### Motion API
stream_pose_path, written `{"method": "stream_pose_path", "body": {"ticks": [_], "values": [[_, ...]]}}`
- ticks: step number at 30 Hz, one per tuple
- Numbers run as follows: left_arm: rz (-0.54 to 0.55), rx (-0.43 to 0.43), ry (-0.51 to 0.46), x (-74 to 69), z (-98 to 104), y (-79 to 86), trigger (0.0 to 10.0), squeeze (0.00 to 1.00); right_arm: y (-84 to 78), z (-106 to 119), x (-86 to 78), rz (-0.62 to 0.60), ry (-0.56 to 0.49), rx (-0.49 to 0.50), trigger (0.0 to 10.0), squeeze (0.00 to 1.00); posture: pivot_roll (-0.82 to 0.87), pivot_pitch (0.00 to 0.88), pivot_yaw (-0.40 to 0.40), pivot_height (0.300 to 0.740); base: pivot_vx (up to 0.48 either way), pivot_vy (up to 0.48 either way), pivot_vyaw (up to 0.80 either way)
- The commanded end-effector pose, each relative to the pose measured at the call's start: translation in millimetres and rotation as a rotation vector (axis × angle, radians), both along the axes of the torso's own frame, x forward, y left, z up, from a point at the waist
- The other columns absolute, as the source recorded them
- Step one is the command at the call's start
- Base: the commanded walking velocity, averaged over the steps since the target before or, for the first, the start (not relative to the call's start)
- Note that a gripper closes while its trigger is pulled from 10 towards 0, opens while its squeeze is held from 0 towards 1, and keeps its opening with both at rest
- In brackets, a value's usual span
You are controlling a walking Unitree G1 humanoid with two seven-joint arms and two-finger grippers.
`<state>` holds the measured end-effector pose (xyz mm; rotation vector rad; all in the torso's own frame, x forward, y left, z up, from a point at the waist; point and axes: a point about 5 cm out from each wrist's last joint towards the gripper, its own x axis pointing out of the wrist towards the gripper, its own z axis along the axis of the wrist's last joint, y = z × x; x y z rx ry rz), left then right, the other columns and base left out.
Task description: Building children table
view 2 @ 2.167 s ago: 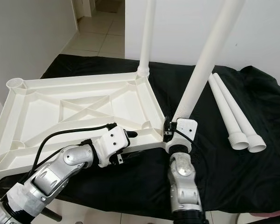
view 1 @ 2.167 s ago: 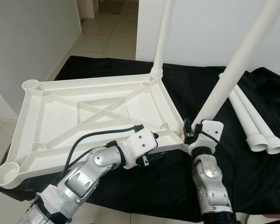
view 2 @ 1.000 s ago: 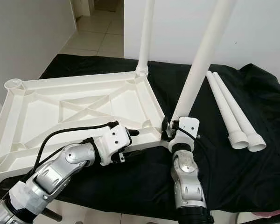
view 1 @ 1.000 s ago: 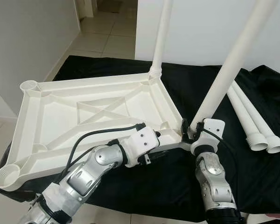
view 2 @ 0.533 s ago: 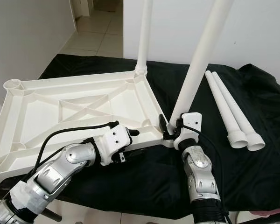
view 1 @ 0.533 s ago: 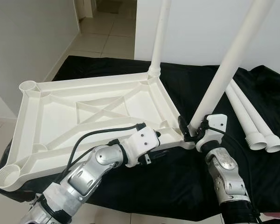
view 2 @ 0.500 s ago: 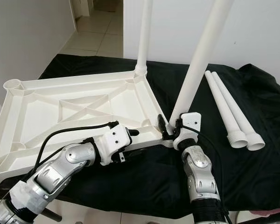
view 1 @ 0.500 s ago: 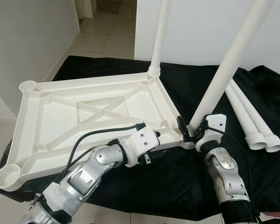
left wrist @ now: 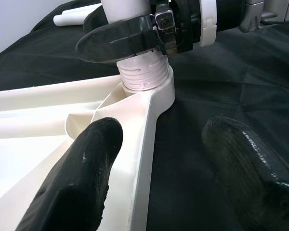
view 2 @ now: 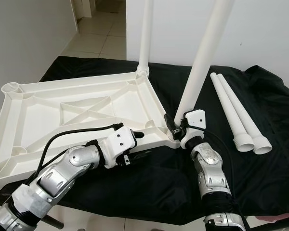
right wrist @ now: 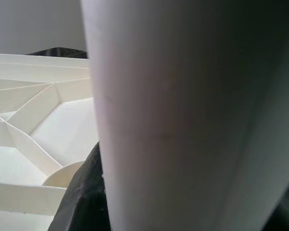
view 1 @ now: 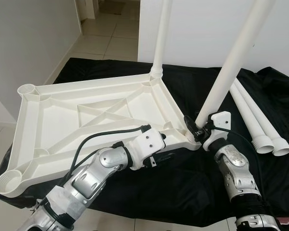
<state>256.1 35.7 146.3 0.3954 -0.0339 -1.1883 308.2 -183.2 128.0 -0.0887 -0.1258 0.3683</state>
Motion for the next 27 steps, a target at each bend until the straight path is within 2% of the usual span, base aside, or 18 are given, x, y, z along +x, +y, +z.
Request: {"method": "stream_pose_path", "body": {"ticks": [1,3,4,5,13,14,15,17,18,20,21,23,24,25,27], "values": [[-0.059,0.022,-0.001,-0.3,1,0.1,10.0,0.0,3.2,-8,-3.3,0.031,0.026,-0.012,0.0,0.0,-0.08,0.0,-0.023,0.74,0.0,0.0,0.0],[-0.059,0.021,0.0,-0.5,1,0.1,10.0,0.0,3.6,-8,-4.4,0.027,0.026,0.005,0.0,0.0,-0.08,0.0,-0.024,0.74,0.0,0.0,0.0],[-0.059,0.021,0.0,-0.7,1,0.2,10.0,0.0,3.7,-8,-5.1,0.021,0.026,0.018,0.4,0.0,-0.08,0.0,-0.024,0.74,0.0,0.0,0.0],[-0.059,0.02,0.001,-0.6,1,0.4,10.0,0.0,3.6,-7,-5.4,0.006,0.023,0.023,10.0,0.0,-0.07,0.0,-0.024,0.74,0.0,0.0,0.0],[-0.058,0.021,0.004,-2.0,0,1.0,10.0,0.0,3.2,-6,-5.8,-0.085,0.02,0.048,10.0,0.0,-0.07,0.0,-0.026,0.74,0.0,0.0,0.0],[-0.057,0.02,0.006,-2.3,0,1.2,10.0,0.0,2.7,-7,-6.5,-0.145,0.028,0.058,10.0,0.0,-0.07,0.0,-0.026,0.74,0.0,0.0,0.0],[-0.057,0.02,0.006,-2.3,0,1.2,10.0,0.0,2.7,-7,-6.5,-0.145,0.028,0.058,10.0,0.0,-0.07,0.0,-0.026,0.74,0.0,0.0,0.0],[-0.057,0.02,0.01,-2.9,-1,1.6,10.0,0.0,1.5,-10,-8.8,-0.314,0.064,0.13,10.0,0.0,-0.07,0.0,-0.024,0.74,0.0,0.0,0.0],[-0.057,0.02,0.01,-2.9,-1,1.6,10.0,0.0,1.5,-10,-8.8,-0.314,0.064,0.13,10.0,0.0,-0.07,0.0,-0.024,0.74,0.0,0.0,0.0],[-0.058,0.021,0.012,-3.3,-1,1.8,10.0,0.0,3.5,-12,-11.9,-0.434,0.08,0.175,10.0,0.0,-0.08,0.0,-0.024,0.74,0.0,0.0,0.0],[-0.058,0.021,0.012,-3.3,-1,1.8,10.0,0.0,3.5,-12,-11.9,-0.434,0.08,0.175,10.0,0.0,-0.08,0.0,-0.024,0.74,0.0,0.0,0.0],[-0.063,0.02,0.016,-4.6,-2,1.3,10.0,0.0,6.2,-14,-15.6,-0.571,0.094,0.168,10.0,0.0,-0.08,0.0,-0.024,0.74,0.0,0.0,0.0],[-0.063,0.02,0.016,-4.6,-2,1.3,10.0,0.0,6.2,-14,-15.6,-0.571,0.094,0.168,10.0,0.0,-0.08,0.0,-0.024,0.74,0.0,0.0,0.0],[-0.065,0.02,0.018,-4.9,-2,1.1,10.0,0.0,6.3,-16,-17.0,-0.623,0.106,0.156,10.0,0.0,-0.08,0.0,-0.024,0.74,0.0,0.0,0.0],[-0.067,0.021,0.019,-5.6,-2,0.7,10.0,0.0,17.3,-19,-19.3,-0.691,0.122,0.18,10.0,0.0,-0.08,0.0,-0.026,0.74,0.0,0.0,0.0]]}}
